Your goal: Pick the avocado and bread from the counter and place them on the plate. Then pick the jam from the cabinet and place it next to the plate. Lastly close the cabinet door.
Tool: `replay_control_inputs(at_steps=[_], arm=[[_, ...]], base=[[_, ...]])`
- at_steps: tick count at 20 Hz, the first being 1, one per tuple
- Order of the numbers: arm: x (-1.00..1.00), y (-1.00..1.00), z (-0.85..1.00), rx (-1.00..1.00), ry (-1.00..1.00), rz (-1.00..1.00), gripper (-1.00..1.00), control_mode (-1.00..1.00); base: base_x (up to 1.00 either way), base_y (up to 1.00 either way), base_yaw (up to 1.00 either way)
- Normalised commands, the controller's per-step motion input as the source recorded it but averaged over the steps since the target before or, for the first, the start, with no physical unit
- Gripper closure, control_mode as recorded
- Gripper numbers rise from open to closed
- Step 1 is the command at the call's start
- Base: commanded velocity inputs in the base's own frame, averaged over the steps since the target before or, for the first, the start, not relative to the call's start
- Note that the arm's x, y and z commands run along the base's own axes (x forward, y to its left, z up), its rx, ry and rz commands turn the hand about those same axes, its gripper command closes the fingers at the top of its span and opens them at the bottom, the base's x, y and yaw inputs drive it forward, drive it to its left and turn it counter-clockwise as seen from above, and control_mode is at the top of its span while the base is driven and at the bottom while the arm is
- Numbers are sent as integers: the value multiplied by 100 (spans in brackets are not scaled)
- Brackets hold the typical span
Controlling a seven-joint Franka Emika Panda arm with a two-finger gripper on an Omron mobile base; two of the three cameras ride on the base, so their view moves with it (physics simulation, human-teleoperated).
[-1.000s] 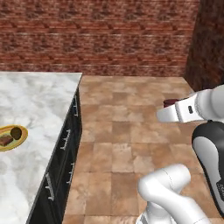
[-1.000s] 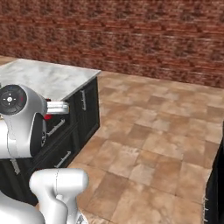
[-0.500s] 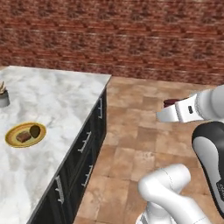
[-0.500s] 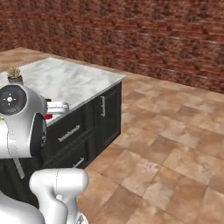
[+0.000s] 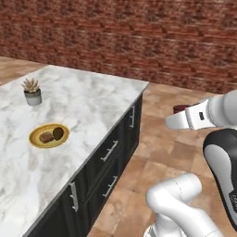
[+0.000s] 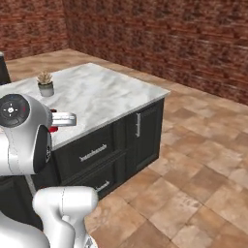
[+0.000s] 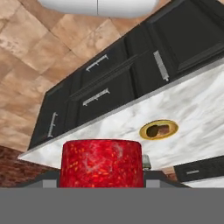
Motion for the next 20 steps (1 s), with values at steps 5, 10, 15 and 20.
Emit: replay_control_inputs(at_steps=[5,10,15,20], arm=[[0,0,0,0,0,0,100,100],[0,0,0,0,0,0,100,100],[0,0,0,0,0,0,100,100],[0,0,0,0,0,0,100,100]], base=[[57,0,39],[60,0,40],[58,0,39],[57,0,39]])
